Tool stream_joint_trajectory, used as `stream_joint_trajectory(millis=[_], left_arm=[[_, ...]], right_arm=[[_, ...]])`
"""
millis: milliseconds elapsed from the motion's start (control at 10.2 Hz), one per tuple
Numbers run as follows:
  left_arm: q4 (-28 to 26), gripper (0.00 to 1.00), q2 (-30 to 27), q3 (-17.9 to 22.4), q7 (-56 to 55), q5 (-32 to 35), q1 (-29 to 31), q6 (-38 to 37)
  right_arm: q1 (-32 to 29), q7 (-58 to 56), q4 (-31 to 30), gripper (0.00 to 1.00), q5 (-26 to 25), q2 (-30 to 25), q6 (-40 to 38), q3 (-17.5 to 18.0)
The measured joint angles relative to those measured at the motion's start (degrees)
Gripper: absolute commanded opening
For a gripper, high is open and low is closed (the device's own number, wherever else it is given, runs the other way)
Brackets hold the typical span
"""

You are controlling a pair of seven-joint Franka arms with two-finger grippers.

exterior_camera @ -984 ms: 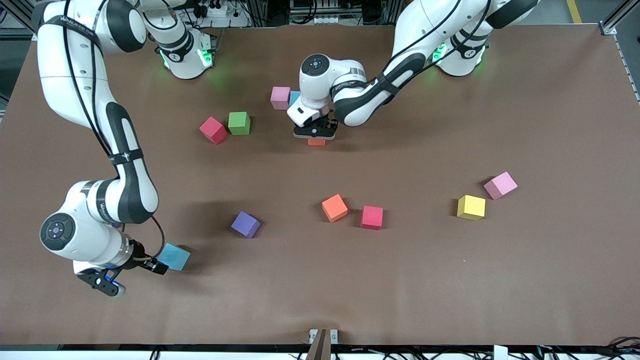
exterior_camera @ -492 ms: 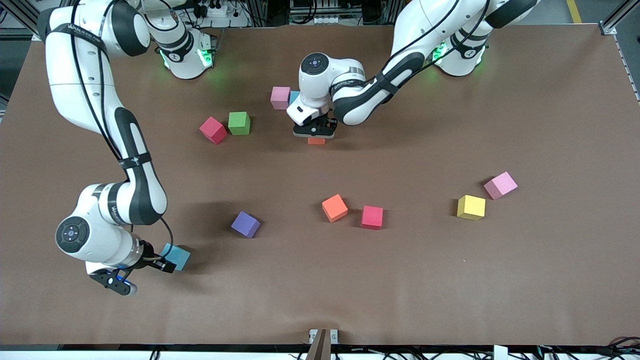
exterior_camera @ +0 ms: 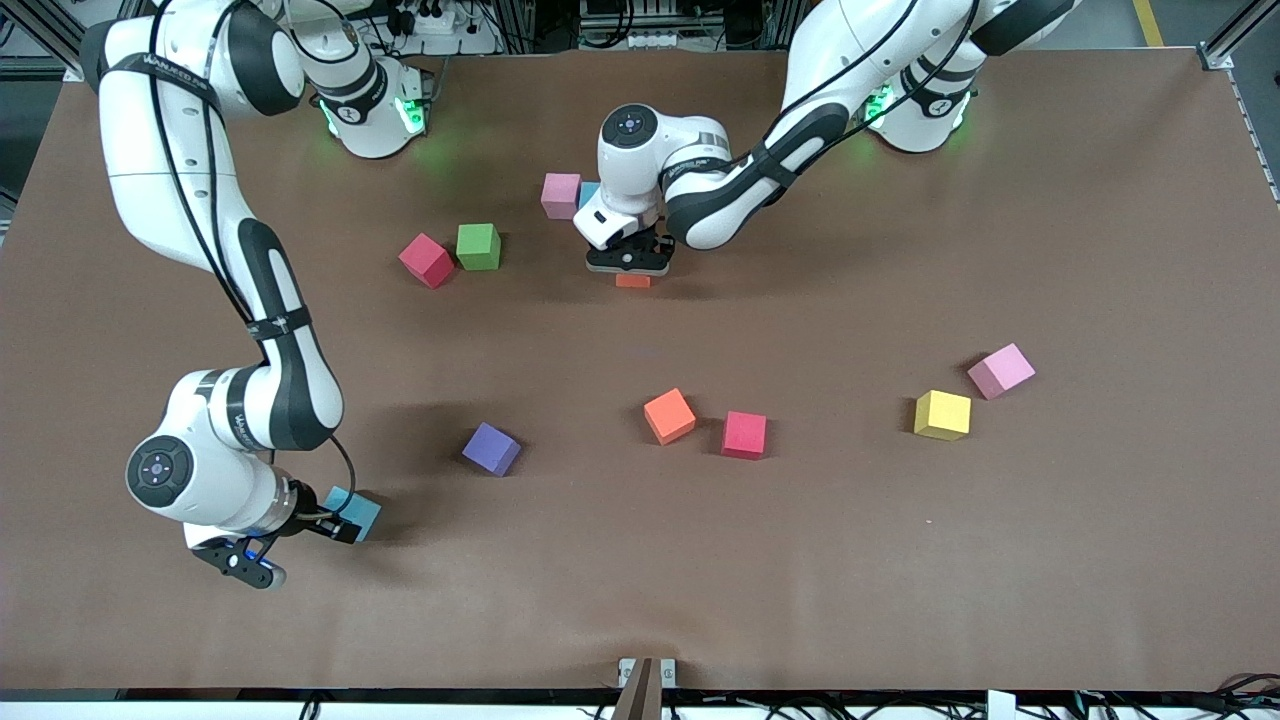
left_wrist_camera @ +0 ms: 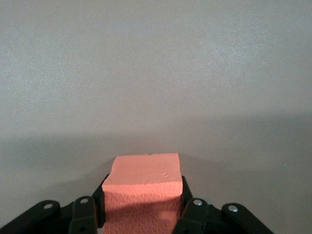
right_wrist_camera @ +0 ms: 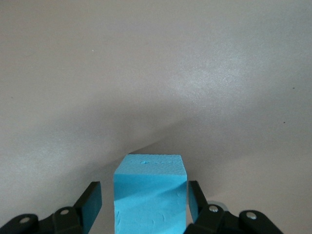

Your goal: Form number 2 with 11 blocks

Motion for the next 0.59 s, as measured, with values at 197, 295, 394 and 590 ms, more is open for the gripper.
stream_joint_trajectory(millis=[197,295,394,590], left_arm=[[-0.2,1.0,0.02,0.0,0.0,0.0,-0.01,0.0],[-0.67,1.0,0.03,0.01,-0.03,0.0,-0.01,-0.01],[-0.95,1.0,0.03,0.01,-0.07,0.0,-0.01,0.0],[-1.0,1.0,0.03,0.01,-0.09,0.0,-0.01,0.0]], right_arm=[[0.0,-0.6,-0.69,0.81,0.0,0.0,0.14,-0.03],[0.0,-0.66,-0.92,0.81,0.0,0.01,0.24,-0.05],[0.0,-0.7,-0.98,0.81,0.0,0.01,0.24,-0.07],[0.1,-0.73,-1.13,0.8,0.0,0.07,0.24,-0.07]])
